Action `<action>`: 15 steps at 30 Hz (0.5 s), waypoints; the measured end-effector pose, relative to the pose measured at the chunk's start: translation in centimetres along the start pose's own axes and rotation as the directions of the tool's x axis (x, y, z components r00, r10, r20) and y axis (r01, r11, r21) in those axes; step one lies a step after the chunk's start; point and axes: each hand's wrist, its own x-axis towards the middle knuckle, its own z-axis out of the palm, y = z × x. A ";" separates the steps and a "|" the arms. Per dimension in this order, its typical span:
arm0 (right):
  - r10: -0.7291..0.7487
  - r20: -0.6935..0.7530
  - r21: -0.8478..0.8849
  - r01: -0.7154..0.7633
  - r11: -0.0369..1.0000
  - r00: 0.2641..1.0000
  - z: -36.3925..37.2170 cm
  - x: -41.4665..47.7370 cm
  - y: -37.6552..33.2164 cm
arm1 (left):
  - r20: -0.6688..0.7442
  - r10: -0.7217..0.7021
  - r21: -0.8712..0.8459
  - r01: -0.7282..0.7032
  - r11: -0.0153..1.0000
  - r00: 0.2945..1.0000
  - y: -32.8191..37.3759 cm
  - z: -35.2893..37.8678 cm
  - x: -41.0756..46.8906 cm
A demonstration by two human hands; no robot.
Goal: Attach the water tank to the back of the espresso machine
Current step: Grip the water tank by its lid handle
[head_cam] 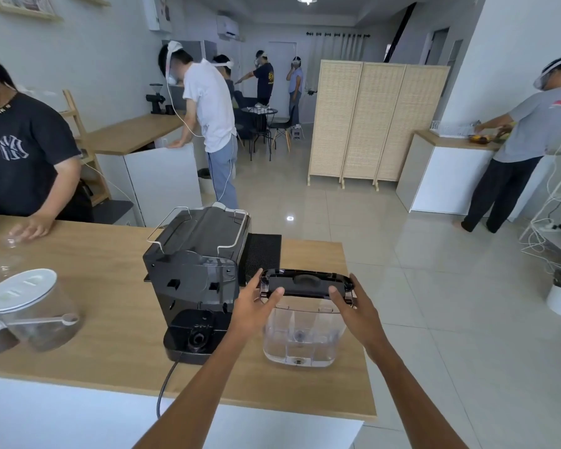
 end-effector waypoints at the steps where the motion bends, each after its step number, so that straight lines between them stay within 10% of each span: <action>1: -0.007 -0.005 0.008 0.008 1.000 1.000 0.0 0.0 0.1 | -0.013 0.005 -0.028 -0.006 1.000 1.000 -0.1 0.0 0.0; 15: -0.053 -0.065 0.167 0.063 0.984 0.996 0.4 -0.4 -1.0 | -0.004 0.046 0.001 -0.046 0.999 0.999 0.0 0.0 0.4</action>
